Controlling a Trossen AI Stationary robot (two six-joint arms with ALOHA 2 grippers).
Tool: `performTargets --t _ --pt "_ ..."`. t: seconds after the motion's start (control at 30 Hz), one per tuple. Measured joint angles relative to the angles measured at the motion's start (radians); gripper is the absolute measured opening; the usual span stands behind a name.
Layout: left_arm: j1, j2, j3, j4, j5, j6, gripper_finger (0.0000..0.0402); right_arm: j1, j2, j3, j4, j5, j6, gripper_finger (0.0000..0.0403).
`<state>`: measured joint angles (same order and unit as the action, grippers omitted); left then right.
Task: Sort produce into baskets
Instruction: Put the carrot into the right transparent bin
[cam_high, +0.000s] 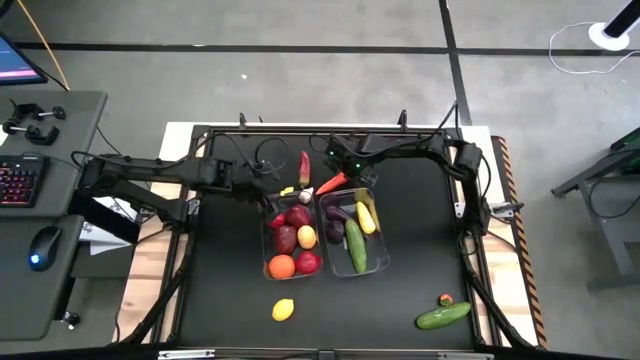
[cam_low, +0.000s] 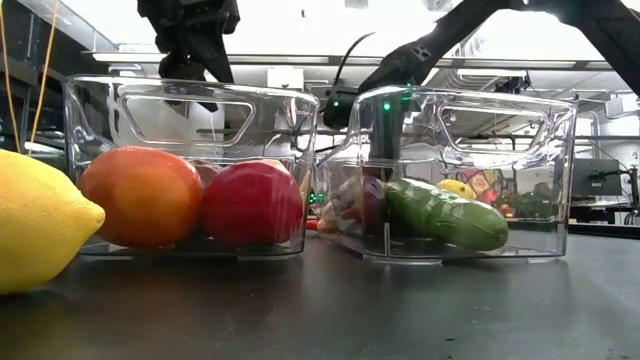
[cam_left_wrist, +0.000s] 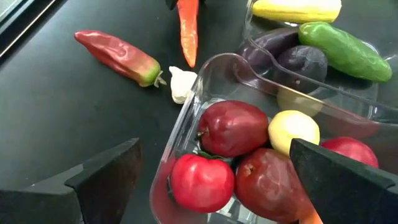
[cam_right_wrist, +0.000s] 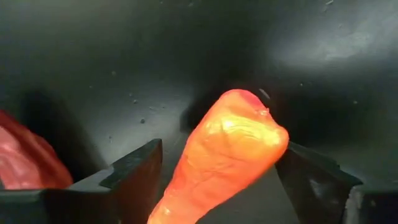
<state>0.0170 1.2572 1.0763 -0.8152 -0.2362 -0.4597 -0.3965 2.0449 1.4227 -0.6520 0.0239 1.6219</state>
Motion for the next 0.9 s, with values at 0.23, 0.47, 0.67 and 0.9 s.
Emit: performTargets --t 0.23,0.47,0.67,0.9 --pt "0.001 0.000 0.000 -0.002 -0.001 0.017 0.0397 0.000 -0.005 0.015 -0.076 0.018 -0.098 0.0172" --pt "0.032 0.000 0.000 -0.038 -0.004 0.062 0.0397 -0.028 -0.123 0.077 -0.226 0.118 -0.336 0.0114" --pt "0.080 0.000 0.000 -0.041 -0.009 0.061 0.0397 -0.041 -0.346 0.095 -0.396 0.217 -0.539 0.0119" --pt "0.141 0.000 0.000 0.006 -0.020 0.007 0.0397 0.097 -0.591 0.052 -0.473 0.166 -0.644 0.0131"
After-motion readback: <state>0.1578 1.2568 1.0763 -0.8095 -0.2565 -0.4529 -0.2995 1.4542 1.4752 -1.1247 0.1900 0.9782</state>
